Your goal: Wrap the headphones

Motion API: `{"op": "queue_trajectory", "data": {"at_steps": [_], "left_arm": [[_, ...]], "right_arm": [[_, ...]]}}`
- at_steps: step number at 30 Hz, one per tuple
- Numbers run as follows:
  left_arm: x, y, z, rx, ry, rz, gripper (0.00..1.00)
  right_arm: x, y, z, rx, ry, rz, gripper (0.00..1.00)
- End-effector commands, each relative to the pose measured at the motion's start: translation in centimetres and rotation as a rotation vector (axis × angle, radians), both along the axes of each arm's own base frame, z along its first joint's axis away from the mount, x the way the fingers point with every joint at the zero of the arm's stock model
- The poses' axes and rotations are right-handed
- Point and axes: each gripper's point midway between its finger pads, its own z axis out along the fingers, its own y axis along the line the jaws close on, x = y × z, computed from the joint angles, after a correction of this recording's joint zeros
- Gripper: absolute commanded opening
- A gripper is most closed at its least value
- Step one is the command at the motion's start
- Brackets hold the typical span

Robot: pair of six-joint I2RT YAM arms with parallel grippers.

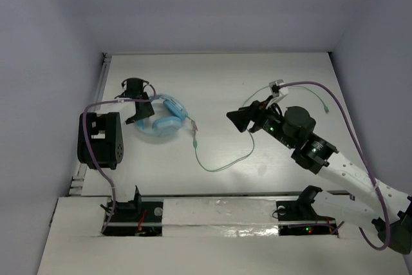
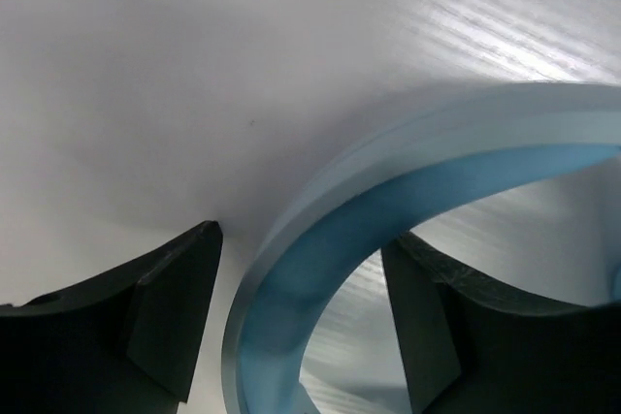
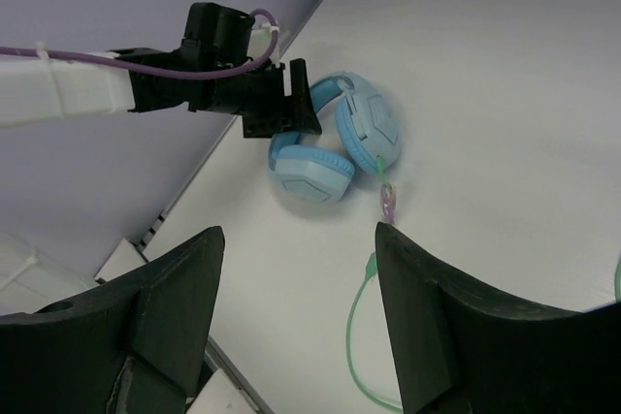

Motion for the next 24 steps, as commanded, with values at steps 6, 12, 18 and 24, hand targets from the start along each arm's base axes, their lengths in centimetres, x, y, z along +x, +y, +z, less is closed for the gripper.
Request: {"op": "queue_trajectory", "data": {"at_steps": [6,12,18,24], "left_arm": [[-1.5,-1.4,-3.2,-0.089,0.084,-0.027,0.41],[-2.7,-2.5,-3.0,-0.116,0.105,-0.048,0.00],[-0.2,-3.6,4.5,-0.158,-0.073,-0.108,0.00],[1.5,-7.6,18.7,-0.313,-0.402,-0.262,0.00]], "right_arm": [[0.0,-0.2,2.3,0.071,-0.062,-0.005,0.69],[0.7,-0.9,2.3,0.073,-0.070,-0.065,0.66],[1.2,0.1,-0.1,0.010,-0.028,-0.039,0.05],[1.0,2.3,-1.8,-0.081,-0.060,0.080,0.17]]}}
